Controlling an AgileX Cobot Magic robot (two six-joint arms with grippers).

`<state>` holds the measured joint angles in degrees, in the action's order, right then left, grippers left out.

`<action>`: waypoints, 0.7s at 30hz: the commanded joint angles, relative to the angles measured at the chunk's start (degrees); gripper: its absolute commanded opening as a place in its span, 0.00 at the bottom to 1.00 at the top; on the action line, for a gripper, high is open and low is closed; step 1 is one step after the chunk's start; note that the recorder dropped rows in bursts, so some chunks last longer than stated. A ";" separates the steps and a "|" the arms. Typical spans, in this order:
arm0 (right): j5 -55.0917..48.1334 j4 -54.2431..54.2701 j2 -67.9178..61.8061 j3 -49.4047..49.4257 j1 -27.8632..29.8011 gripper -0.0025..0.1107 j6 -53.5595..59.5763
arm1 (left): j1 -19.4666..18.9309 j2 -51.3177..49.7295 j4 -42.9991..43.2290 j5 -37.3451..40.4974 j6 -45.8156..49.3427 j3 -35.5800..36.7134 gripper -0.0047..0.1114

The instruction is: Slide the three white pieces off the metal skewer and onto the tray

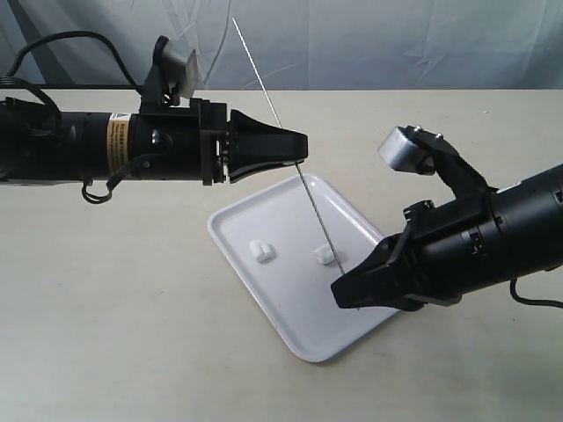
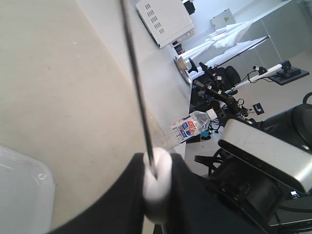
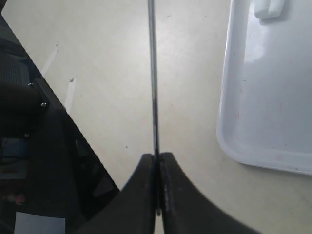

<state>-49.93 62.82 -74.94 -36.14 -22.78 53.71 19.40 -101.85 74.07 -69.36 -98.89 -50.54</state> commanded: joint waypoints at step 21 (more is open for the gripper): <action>-2.21 -2.61 0.02 8.86 -0.01 0.02 3.39 | 0.09 0.44 -8.60 0.01 5.15 -0.45 0.12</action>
<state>-49.48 65.01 -74.74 -29.87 -22.78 56.90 20.17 -101.85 73.24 -69.66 -94.39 -49.76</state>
